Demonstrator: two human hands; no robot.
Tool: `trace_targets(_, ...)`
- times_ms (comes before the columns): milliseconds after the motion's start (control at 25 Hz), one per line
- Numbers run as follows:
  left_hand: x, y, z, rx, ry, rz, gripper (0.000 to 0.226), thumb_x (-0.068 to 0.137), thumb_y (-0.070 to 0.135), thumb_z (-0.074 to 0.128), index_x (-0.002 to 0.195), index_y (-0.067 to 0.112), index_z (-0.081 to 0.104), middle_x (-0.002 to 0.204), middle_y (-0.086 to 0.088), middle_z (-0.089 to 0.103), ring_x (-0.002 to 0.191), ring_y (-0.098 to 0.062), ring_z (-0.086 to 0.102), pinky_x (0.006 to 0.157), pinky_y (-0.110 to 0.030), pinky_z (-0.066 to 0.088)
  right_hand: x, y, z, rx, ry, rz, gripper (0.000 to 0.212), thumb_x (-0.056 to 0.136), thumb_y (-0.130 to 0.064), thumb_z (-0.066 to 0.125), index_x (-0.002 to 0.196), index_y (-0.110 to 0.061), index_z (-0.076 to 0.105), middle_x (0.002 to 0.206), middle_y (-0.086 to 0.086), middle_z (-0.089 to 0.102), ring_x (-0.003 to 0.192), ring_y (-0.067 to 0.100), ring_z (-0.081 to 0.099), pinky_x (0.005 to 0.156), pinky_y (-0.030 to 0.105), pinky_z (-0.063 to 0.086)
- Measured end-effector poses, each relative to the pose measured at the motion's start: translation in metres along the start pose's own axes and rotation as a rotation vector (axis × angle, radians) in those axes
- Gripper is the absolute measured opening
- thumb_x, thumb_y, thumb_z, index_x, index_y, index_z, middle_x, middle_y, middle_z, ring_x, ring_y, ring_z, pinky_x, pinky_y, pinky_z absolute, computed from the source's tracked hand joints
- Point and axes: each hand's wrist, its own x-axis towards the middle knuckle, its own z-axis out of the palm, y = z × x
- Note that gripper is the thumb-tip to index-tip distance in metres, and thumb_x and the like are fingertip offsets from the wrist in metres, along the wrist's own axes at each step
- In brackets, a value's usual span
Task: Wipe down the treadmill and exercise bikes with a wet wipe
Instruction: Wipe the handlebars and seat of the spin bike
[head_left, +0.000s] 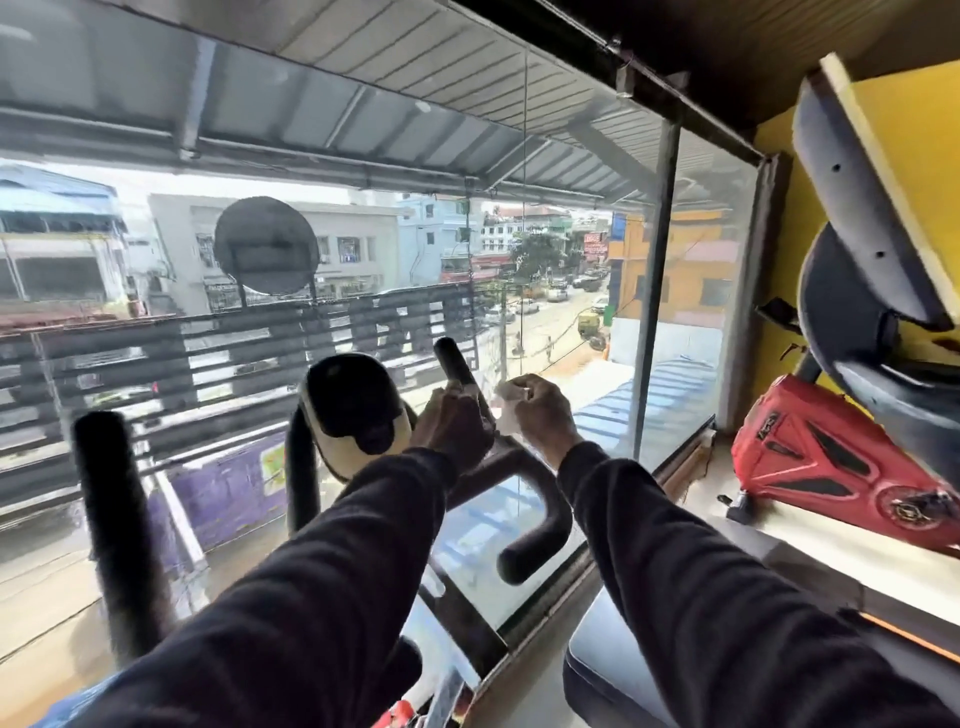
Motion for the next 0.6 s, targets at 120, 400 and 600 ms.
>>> trace_targets(120,0.022,-0.002,0.019,0.005,-0.033,-0.11,0.042,0.091,0.021,0.05,0.13,0.004,0.051,0.124,-0.019,0.055,0.115,-0.037,0.053,0.098,-0.042,0.043,0.029,0.011,0.009,-0.007,-0.03,-0.039,0.019,0.09,-0.02,0.062,0.107,-0.013,0.07,0.11,0.008,0.071,0.105,0.027,0.063,0.088,0.03,0.05)
trace_targets(400,0.046,-0.004,0.044,0.119,-0.094,-0.183,0.053,0.098,0.047,0.047,0.126,0.003,0.057,0.122,-0.016,0.061,0.113,-0.034,0.058,0.085,-0.037,0.043,0.078,0.005,0.04,-0.08,-0.033,-0.194,0.031,0.085,-0.002,0.056,0.114,-0.009,0.068,0.116,0.013,0.068,0.107,0.029,0.062,0.083,0.022,0.044)
trace_targets(600,0.035,-0.006,0.062,0.459,-0.197,0.033,0.075,0.093,0.071,0.03,0.105,0.01,0.071,0.101,-0.011,0.071,0.096,-0.029,0.065,0.085,-0.038,0.043,0.11,-0.004,0.06,-0.182,-0.045,-0.341,0.035,0.091,0.0,0.051,0.121,-0.011,0.065,0.121,0.017,0.056,0.11,0.028,0.057,0.092,0.023,0.04)
